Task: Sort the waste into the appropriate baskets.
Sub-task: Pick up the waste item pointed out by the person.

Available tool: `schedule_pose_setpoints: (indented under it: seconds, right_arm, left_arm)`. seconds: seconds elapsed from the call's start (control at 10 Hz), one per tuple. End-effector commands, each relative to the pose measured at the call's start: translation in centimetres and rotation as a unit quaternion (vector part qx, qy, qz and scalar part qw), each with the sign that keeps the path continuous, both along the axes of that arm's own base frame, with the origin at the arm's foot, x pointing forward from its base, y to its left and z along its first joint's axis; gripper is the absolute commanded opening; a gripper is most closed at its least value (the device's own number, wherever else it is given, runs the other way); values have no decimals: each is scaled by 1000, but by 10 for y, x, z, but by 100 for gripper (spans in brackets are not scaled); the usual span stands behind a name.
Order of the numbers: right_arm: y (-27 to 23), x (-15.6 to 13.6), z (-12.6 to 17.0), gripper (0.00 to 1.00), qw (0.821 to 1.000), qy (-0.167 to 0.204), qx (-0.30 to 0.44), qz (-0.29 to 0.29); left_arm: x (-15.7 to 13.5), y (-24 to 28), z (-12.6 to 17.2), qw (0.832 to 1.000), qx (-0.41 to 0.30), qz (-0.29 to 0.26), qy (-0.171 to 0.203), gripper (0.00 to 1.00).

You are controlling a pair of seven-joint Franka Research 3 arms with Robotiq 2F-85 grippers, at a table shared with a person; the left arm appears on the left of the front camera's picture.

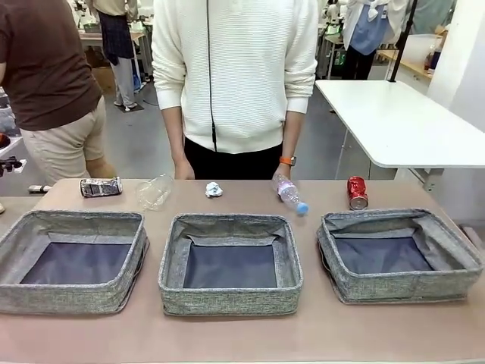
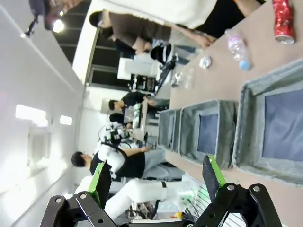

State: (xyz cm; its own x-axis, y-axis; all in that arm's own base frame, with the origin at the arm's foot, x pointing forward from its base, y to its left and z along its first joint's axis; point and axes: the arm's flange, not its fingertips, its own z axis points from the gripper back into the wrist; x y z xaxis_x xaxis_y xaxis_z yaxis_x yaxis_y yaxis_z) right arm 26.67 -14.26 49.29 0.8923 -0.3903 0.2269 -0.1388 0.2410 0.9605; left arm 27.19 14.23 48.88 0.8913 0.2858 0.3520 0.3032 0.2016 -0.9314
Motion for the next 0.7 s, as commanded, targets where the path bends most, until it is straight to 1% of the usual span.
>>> schedule_pose_setpoints:
  seconds: [0.0,0.6]
  right_arm:
    - [15,-4,22,100,999,-23,-22,18]
    - [15,-4,22,100,999,-23,-22,18]
  left_arm:
    - [-18,13,-2,1000,0,-12,-12,100]
    - [-18,13,-2,1000,0,-12,-12,100]
